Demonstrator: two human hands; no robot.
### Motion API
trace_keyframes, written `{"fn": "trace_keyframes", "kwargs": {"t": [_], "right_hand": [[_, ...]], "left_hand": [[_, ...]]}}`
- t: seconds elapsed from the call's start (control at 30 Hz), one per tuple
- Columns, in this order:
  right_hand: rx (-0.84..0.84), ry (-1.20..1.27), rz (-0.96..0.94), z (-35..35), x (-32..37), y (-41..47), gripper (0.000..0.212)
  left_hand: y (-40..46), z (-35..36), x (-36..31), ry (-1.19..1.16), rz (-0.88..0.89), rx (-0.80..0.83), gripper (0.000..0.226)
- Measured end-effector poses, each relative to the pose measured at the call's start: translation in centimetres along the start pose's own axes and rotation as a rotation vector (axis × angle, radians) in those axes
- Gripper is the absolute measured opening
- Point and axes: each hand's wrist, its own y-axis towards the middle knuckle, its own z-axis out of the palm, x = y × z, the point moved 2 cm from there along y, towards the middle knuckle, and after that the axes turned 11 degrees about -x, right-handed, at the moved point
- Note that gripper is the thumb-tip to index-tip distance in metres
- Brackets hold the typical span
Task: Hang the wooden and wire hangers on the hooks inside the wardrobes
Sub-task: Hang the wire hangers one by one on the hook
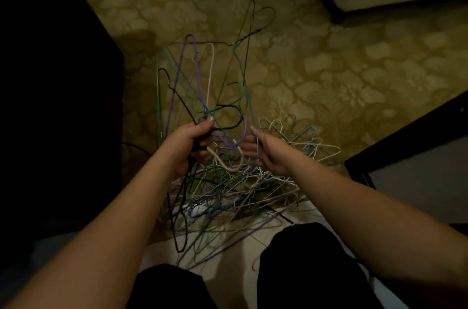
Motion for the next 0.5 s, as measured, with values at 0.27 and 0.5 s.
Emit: {"fn": "trace_keyframes", "kwargs": {"t": [0.27,0.5], "right_hand": [[0.039,0.281,0.045,6.2,8.4,-13.2,0.043],[0.020,0.377,0.049,10.9,15.0,-28.1,0.068]], "left_hand": [[-12.9,0.2,-10.7,-0.050,-0.056,-0.019,0.024],[-26.5,0.8,-19.0,-0.092,-0.066,-0.024,0.018]]}}
